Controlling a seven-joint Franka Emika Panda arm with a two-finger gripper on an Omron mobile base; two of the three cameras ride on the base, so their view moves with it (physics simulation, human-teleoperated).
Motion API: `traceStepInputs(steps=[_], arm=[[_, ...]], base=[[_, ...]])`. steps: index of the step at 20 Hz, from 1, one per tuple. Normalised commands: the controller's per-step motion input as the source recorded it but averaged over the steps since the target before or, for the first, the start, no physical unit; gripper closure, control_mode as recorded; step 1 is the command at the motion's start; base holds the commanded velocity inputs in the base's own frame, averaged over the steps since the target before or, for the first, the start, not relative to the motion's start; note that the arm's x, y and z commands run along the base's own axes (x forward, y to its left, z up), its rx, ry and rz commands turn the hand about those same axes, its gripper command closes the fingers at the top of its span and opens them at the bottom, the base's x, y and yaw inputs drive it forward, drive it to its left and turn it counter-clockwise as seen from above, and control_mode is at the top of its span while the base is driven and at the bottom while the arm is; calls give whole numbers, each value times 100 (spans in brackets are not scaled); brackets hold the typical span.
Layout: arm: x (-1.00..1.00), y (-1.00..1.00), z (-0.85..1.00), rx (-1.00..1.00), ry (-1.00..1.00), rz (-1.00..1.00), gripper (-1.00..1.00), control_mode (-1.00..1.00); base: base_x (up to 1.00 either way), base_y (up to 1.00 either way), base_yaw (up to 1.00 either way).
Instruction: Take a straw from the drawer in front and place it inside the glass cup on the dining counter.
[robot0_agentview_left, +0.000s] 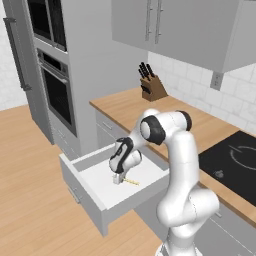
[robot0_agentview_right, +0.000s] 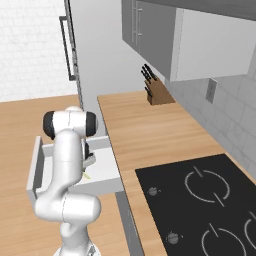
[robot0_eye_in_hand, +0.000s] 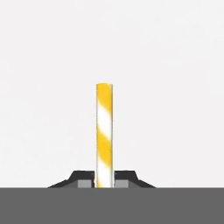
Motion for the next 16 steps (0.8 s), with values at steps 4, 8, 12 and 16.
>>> traceStepInputs(steps=[4,8,12,16], arm=[[-39,5,28,0,-16,-1,100,-100],[-64,20,100,1,-23,-10,100,-100],[-24,29,100,1,-12,-11,100,-100],[0,33,100,2,-2,-11,100,-100]], base=[[0,0,0],[0,0,0],[0,0,0],[0,0,0]])
